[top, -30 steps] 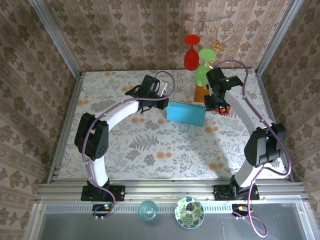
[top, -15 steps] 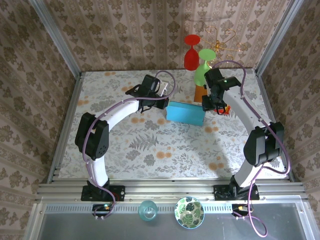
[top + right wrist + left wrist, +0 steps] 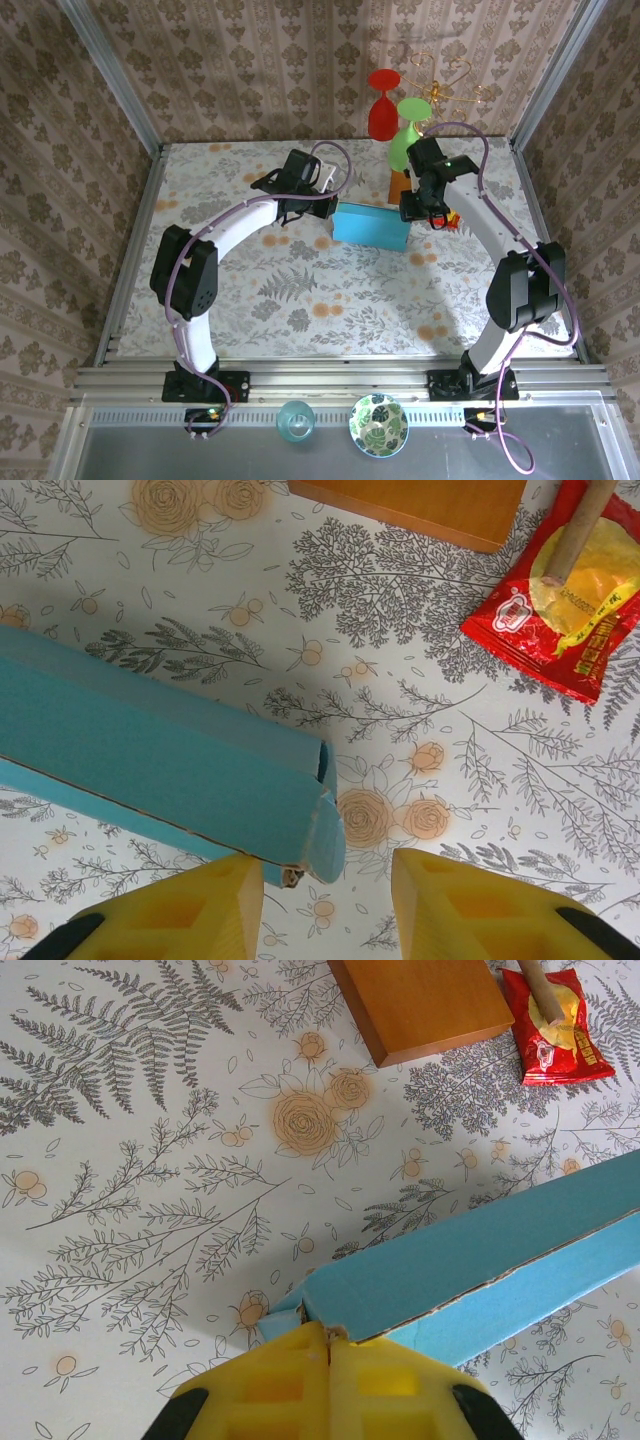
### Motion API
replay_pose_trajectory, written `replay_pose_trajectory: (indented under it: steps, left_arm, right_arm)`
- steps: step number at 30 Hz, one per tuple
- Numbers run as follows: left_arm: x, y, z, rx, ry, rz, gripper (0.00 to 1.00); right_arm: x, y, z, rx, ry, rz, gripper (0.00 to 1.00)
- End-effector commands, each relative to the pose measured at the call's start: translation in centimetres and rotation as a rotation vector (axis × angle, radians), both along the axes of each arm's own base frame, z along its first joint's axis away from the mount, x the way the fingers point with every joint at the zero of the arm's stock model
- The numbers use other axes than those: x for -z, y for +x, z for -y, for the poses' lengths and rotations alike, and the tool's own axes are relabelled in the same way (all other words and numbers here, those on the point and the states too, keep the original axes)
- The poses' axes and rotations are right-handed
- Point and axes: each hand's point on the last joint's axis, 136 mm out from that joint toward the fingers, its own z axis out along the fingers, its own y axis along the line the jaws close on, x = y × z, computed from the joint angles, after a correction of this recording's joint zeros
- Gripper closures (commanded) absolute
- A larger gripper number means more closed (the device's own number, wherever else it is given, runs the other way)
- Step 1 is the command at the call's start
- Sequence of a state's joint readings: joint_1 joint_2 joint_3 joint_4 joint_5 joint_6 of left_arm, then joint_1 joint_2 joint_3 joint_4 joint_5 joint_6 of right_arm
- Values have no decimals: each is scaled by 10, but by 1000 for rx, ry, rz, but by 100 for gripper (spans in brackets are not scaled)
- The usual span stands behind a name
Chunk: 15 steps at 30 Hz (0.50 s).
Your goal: Fold the paper box
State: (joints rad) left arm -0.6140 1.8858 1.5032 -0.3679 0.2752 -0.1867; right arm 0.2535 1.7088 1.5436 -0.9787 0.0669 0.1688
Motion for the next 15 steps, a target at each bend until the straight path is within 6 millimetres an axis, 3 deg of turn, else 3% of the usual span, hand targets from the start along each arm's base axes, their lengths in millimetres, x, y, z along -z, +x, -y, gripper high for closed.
replay_pose_trajectory:
  steps: [1,8,15]
  left_arm:
    - [62,-36,-16,29,154,-200,100]
    - [62,-37,-15,33,153,-200,100]
    - [61,-38,-16,35,155,-201,100]
  right_arm:
    - [14,-2,-3,9,8,-28,61]
    - [21,-2,3,28,-24,-32,70]
    - [7,3,3,31,-24,-1,74]
